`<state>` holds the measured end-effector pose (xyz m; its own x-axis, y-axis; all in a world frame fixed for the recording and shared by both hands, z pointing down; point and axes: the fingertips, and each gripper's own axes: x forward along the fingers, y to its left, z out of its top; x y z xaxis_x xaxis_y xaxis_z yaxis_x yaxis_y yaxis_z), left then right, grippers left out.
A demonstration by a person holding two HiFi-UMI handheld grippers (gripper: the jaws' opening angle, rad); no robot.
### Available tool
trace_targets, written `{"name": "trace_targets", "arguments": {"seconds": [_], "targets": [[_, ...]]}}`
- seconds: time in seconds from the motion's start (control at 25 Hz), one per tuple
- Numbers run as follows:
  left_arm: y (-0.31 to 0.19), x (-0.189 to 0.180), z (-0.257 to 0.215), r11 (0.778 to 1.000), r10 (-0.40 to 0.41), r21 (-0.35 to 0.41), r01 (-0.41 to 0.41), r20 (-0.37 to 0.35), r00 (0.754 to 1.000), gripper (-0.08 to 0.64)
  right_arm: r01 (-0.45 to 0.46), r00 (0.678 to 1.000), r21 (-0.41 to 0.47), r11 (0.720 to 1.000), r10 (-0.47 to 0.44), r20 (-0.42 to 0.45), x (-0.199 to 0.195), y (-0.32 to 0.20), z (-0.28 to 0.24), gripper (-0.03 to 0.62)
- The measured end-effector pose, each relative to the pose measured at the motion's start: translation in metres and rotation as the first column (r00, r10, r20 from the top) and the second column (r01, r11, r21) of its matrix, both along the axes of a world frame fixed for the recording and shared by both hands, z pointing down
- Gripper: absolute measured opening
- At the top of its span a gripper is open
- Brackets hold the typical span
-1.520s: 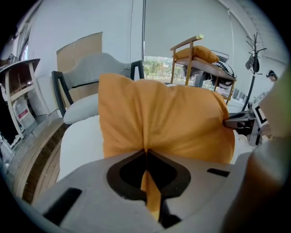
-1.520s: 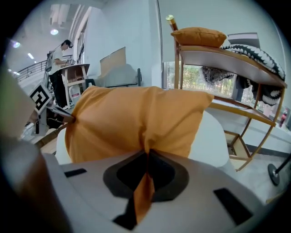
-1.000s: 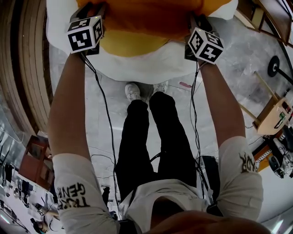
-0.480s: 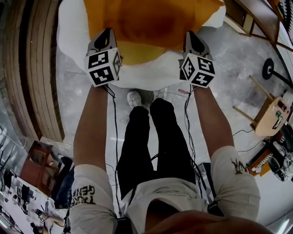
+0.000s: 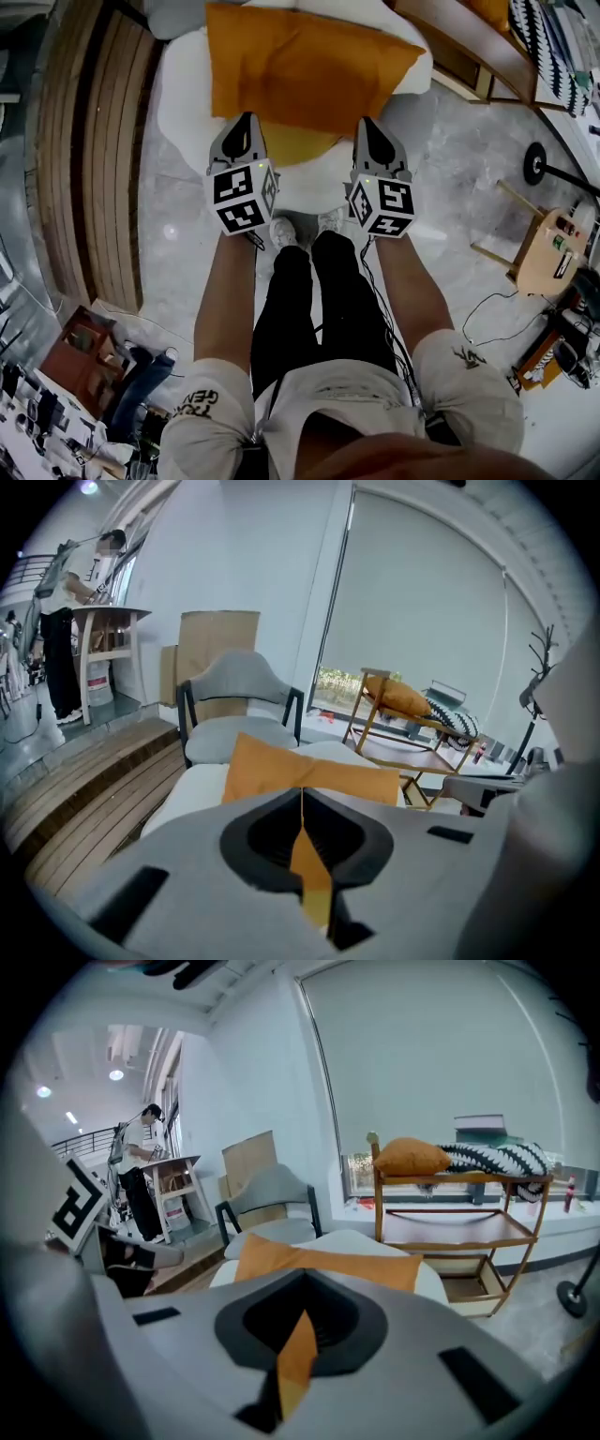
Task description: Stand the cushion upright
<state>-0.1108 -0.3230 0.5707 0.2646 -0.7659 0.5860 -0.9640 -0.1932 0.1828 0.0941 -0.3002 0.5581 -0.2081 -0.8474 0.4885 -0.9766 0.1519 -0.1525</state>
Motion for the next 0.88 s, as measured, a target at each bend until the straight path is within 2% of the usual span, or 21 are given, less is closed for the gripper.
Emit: {"name": "trace_targets", "arguments": {"seconds": [0.16,0.36,0.48,0.64,0.88], "targets": [[0.015,0.005,-0.057,0.999,-0.007,0.036,0.008,-0.003,1.000,0.026,-0.007,0.999,0.059,0.998,0.005,0.034,-0.003,0.007,-0.060,0.027],[0.031,0.015,-0.127,0.993,0.023,0.116,-0.029,0.056,0.998,0.026,-0.009,0.997,0.124,0.992,0.000,0.073,-0.006,0.019,-0.128,0.026],[0.044,0.020,-0.166,0.991,0.029,0.133,-0.034,0.046,0.999,0.026,-0.039,0.995,0.150,0.988,0.025,0.094,-0.004,0.032,-0.168,0.026],[0.057,0.023,-0.214,0.990,0.033,0.134,-0.037,0.035,0.999,0.026,-0.055,0.993,0.203,0.978,0.033,0.109,-0.003,0.041,-0.218,0.027],[0.081,0.020,-0.292,0.977,0.034,0.208,-0.046,0.060,0.998,0.026,-0.060,0.992,0.295,0.954,0.024,0.124,-0.002,0.062,-0.299,0.026]]}}
